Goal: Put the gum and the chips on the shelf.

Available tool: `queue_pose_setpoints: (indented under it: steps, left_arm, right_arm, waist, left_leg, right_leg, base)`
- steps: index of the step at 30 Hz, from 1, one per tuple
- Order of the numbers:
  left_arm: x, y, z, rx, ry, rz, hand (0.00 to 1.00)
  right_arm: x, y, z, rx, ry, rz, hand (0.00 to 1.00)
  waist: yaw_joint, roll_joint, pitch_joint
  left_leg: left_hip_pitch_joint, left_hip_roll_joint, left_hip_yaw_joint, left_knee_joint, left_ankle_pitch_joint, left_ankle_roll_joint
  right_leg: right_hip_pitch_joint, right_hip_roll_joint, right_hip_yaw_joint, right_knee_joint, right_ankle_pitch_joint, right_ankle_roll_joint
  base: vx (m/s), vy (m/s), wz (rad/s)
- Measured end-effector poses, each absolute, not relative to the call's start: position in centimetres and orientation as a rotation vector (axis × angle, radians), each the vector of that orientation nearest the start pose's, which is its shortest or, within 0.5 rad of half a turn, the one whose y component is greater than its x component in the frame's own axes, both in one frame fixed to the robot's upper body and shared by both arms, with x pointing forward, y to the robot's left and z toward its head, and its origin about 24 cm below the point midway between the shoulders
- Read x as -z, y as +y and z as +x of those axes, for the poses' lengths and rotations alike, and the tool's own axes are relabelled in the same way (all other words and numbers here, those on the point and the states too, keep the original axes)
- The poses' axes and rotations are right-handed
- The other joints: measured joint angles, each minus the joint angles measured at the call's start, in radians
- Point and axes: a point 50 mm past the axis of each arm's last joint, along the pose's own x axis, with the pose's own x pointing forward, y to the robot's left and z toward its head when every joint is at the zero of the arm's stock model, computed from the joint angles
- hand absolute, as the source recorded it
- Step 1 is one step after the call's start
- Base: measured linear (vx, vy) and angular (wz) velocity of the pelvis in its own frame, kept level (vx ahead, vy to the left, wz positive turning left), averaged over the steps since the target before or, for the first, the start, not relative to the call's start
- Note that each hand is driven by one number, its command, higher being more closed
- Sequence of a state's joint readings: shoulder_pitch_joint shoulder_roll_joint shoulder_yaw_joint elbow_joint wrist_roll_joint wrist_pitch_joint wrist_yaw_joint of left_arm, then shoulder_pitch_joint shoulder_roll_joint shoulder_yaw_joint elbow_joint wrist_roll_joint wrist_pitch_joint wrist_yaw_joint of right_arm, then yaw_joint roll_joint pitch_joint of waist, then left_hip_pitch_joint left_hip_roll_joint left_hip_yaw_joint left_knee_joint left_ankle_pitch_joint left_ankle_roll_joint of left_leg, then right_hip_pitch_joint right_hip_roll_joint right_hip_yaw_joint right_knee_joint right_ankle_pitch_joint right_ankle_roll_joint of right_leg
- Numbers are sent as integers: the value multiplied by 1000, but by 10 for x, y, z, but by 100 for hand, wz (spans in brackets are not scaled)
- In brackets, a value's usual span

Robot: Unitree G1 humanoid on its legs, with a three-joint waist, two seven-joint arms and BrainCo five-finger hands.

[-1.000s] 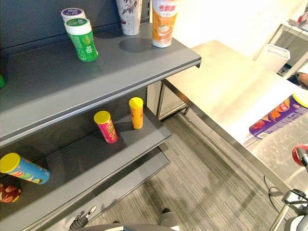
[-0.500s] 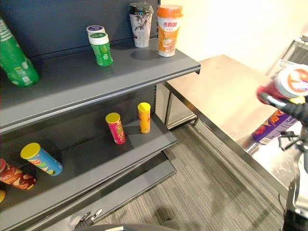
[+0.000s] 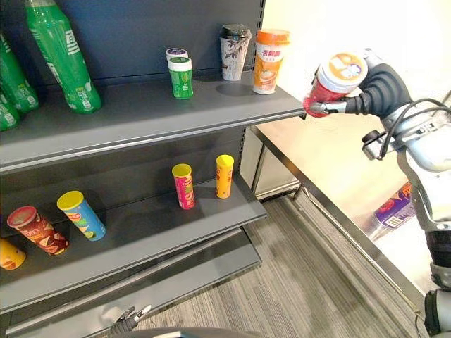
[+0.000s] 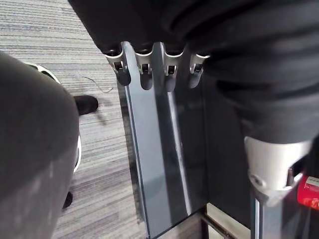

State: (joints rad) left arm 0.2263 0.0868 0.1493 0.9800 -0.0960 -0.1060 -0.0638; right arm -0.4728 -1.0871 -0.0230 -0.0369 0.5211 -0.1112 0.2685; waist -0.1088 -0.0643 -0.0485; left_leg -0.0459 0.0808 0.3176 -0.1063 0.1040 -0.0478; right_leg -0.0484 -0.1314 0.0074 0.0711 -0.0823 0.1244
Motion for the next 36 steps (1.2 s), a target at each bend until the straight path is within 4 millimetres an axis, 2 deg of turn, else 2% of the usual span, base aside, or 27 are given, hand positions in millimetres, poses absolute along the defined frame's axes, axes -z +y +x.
queue_pose_setpoints:
  steps: [4, 6, 9, 14, 18, 26, 31, 36]
  left_arm:
    - [160, 205, 63, -210, 1063, -91, 0]
    - [160, 206, 68, -198, 1057, -82, 0]
    - [160, 204, 70, -174, 1058, -65, 0]
    - [160, 203, 74, -150, 1065, -51, 0]
    - [161, 201, 78, -129, 1069, -41, 0]
    - [159, 199, 85, -124, 1049, -51, 0]
    - [158, 198, 92, -120, 1032, -51, 0]
    - [157, 198, 96, -120, 1017, -51, 0]
  right_arm:
    - [-292, -249, 293, -344, -521, -641, 100]
    - [-300, -243, 297, -369, -532, -612, 100]
    - [-305, -234, 302, -406, -529, -595, 100]
    - [-291, -230, 311, -433, -450, -585, 100]
    - [-278, -232, 332, -402, -355, -533, 100]
    - [-274, -219, 359, -366, -335, -368, 100]
    - [-264, -214, 374, -336, -285, -296, 100]
    - [-270, -206, 388, -294, -284, -245, 100]
  waist:
    - [14, 2, -2]
    - [31, 0, -2]
    - [36, -2, -2]
    - [58, -2, -2]
    - [72, 2, 2]
    - [95, 11, 37]
    - [112, 17, 63]
    - [115, 21, 86]
  left_leg:
    - [-3, 2, 0, 0, 3, 4]
    - [-3, 4, 1, 0, 6, 8]
    - [-3, 4, 0, 0, 8, 10]
    - [-1, 4, -2, 0, 8, 11]
    - [2, 6, -7, 0, 10, 10]
    - [-3, 7, -29, 0, 15, 4]
    - [-6, 8, -31, 0, 15, 4]
    - [-17, 10, -45, 0, 18, 8]
  right_leg:
    - [1, 3, 0, -11, 11, -3]
    - [3, 6, 0, -19, 16, -3]
    - [5, 6, -2, -21, 16, -2]
    - [10, 6, -4, -22, 17, 0]
    - [16, 7, -9, -22, 16, -2]
    - [23, 8, -32, -22, 16, -2]
    - [24, 8, -35, -25, 16, -2]
    - [26, 13, -50, -35, 23, 0]
  base:
    - [5, -2, -1]
    - [0, 0, 0]
    - [23, -4, 1]
    - [3, 0, 1]
    - [6, 0, 2]
    - [9, 1, 8]
    - [28, -4, 1]
    - [52, -17, 7]
